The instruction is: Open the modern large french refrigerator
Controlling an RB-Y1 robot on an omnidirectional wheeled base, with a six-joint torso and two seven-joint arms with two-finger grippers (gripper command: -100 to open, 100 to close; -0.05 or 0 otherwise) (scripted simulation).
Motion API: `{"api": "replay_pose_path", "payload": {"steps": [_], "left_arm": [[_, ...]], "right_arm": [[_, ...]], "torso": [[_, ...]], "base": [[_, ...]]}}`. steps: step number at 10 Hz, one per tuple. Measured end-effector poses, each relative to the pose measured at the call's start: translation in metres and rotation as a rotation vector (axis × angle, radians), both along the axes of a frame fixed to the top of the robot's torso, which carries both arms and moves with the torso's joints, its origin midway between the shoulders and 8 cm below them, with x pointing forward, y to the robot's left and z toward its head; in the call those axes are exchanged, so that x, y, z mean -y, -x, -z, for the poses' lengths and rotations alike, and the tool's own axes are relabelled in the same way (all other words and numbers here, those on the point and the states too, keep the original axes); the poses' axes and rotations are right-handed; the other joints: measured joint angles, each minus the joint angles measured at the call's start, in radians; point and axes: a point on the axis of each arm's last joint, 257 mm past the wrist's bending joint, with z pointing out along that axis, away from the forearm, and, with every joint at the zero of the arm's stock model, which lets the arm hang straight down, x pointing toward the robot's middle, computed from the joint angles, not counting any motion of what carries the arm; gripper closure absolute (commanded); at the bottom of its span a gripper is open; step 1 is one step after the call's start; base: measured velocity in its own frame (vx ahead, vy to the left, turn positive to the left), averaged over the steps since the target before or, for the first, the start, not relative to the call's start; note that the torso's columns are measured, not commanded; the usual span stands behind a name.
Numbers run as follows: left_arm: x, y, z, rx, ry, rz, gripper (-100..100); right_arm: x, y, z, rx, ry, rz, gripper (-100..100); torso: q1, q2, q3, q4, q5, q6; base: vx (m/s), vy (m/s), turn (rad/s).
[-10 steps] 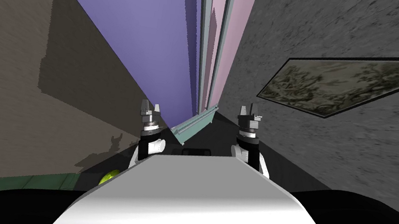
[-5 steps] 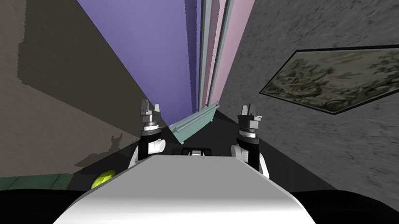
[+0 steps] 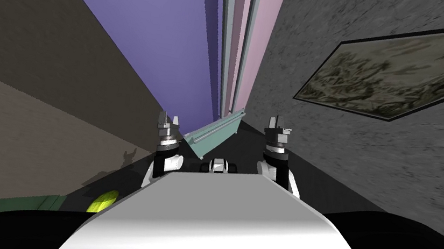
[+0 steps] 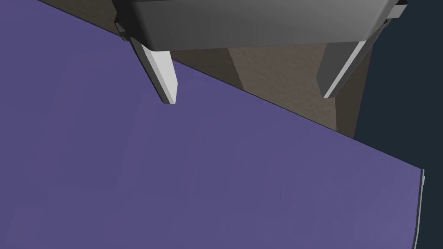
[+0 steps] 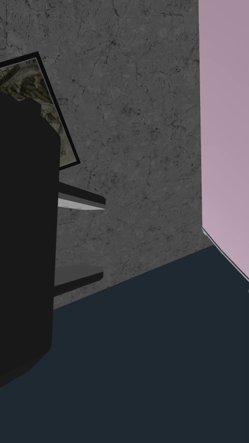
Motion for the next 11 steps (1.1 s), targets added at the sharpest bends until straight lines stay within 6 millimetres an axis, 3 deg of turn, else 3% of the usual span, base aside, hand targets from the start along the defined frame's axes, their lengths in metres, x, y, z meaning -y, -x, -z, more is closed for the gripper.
{"api": "replay_pose_path", "payload": {"steps": [11], "left_arm": [[-0.01,-0.019,0.067,-0.054,0.123,0.124,-100]], "right_arm": [[0.0,0.0,0.0,0.0,0.0,0.0,0]], "torso": [[0.001,0.005,-0.005,0.004,0.0,0.0]], "base": [[0.083,-0.089,-0.012]]}}
